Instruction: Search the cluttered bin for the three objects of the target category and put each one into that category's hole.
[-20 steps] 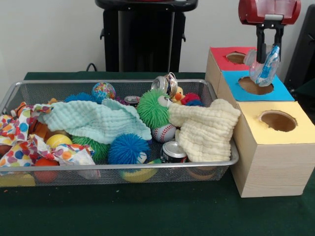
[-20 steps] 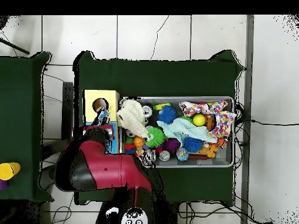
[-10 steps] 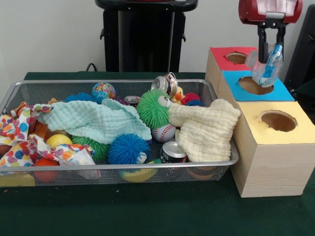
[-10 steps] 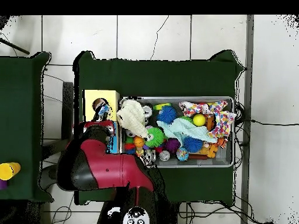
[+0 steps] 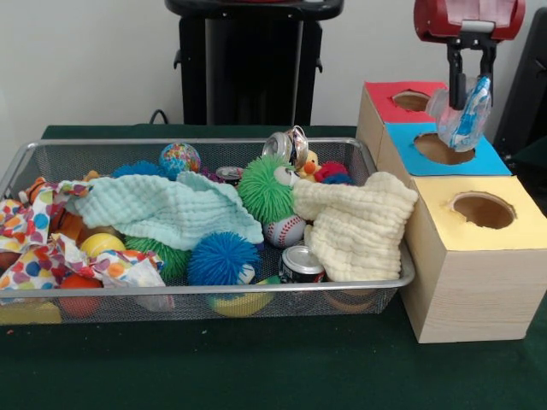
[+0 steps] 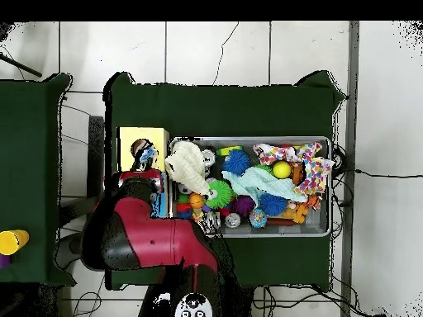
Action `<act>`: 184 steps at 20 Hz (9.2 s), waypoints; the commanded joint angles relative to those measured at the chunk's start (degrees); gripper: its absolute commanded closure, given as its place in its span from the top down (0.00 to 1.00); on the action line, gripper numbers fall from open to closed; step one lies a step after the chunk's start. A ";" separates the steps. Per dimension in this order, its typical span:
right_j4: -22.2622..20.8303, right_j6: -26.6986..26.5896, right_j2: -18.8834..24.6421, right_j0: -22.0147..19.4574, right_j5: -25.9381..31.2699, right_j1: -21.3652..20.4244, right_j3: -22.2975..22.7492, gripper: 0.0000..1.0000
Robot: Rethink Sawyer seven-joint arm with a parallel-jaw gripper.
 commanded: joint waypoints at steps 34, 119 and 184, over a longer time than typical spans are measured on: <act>11.39 13.41 -8.23 11.48 4.84 2.91 3.32 0.00; 19.06 3.58 3.04 10.87 22.50 9.16 -21.40 0.00; -2.93 -11.68 23.91 -13.56 48.41 -1.97 -27.23 0.00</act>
